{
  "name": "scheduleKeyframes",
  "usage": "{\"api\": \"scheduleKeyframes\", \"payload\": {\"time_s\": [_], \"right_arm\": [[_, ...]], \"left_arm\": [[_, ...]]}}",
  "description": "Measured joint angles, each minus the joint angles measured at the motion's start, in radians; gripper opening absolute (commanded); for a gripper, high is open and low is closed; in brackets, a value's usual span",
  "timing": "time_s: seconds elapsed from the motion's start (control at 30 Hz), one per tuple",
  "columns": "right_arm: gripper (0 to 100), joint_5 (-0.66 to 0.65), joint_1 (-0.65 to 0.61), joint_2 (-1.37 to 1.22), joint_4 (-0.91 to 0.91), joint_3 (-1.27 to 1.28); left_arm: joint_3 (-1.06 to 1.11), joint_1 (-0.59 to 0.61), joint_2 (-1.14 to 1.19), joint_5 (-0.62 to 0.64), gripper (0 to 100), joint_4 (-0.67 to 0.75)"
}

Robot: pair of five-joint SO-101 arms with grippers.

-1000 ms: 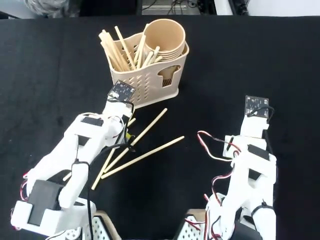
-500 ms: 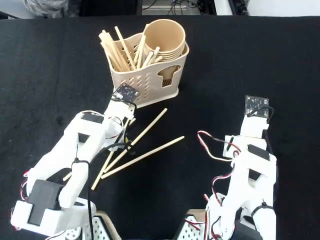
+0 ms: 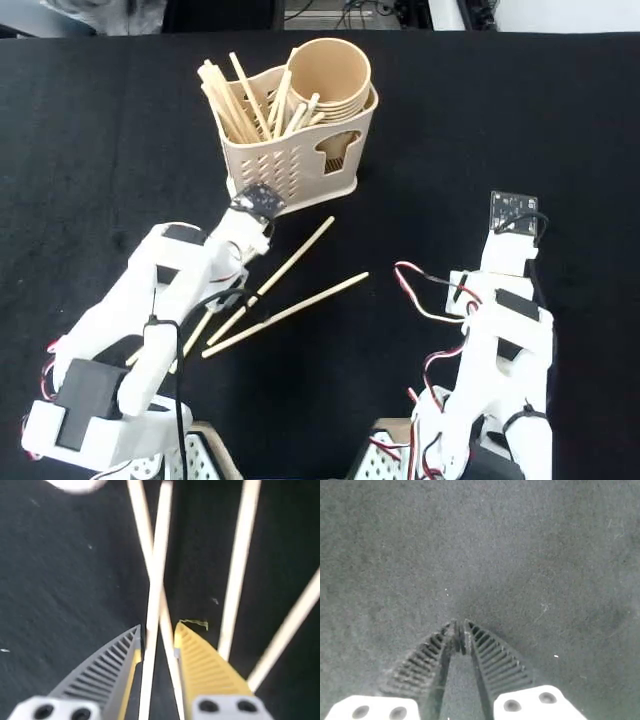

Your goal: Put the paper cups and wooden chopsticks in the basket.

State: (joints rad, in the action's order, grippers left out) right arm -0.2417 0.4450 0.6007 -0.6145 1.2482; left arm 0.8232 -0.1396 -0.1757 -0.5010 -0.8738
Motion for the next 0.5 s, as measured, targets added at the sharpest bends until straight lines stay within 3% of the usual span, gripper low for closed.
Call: {"api": "scheduleKeyframes", "payload": {"time_s": [0.1, 0.5], "right_arm": [[2.3, 0.0, 0.0, 0.0, 0.0, 0.0], [2.3, 0.0, 0.0, 0.0, 0.0, 0.0]], "left_arm": [[-0.008, 0.0, 0.0, -0.017, 3, -0.066], [-0.092, 0.0, 0.0, -0.021, 3, -0.281]]}}
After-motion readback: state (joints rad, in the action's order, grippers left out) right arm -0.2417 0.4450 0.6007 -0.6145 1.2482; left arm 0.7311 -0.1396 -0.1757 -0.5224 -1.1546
